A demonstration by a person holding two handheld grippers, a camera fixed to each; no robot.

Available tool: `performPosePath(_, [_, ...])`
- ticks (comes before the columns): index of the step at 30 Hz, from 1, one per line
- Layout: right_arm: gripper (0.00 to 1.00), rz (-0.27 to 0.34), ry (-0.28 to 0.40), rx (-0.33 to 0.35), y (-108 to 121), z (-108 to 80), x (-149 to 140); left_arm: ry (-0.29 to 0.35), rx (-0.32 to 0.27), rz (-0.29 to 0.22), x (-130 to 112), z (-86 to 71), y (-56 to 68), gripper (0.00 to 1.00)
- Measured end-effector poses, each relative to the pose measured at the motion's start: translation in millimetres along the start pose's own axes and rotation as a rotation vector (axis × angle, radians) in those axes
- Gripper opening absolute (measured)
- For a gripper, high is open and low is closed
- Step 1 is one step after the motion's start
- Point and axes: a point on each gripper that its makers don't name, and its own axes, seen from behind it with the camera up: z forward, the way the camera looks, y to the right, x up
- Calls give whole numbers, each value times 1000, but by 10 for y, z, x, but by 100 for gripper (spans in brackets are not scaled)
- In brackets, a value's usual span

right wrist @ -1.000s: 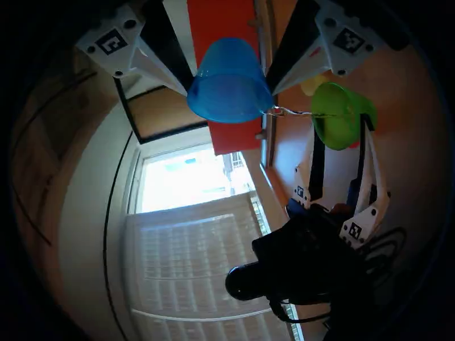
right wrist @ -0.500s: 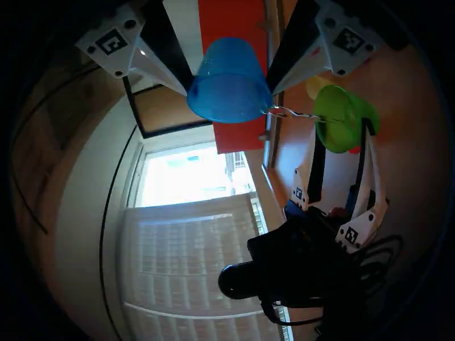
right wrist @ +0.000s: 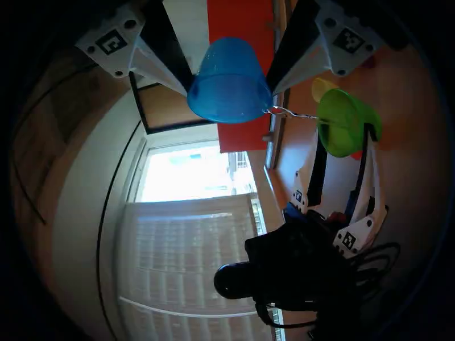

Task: Pour water

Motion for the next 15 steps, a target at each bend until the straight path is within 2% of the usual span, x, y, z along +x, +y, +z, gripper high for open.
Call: performPosePath(15, [89, -82, -9, -5, 3, 34, -8, 1, -1, 1, -3, 9, -7, 87])
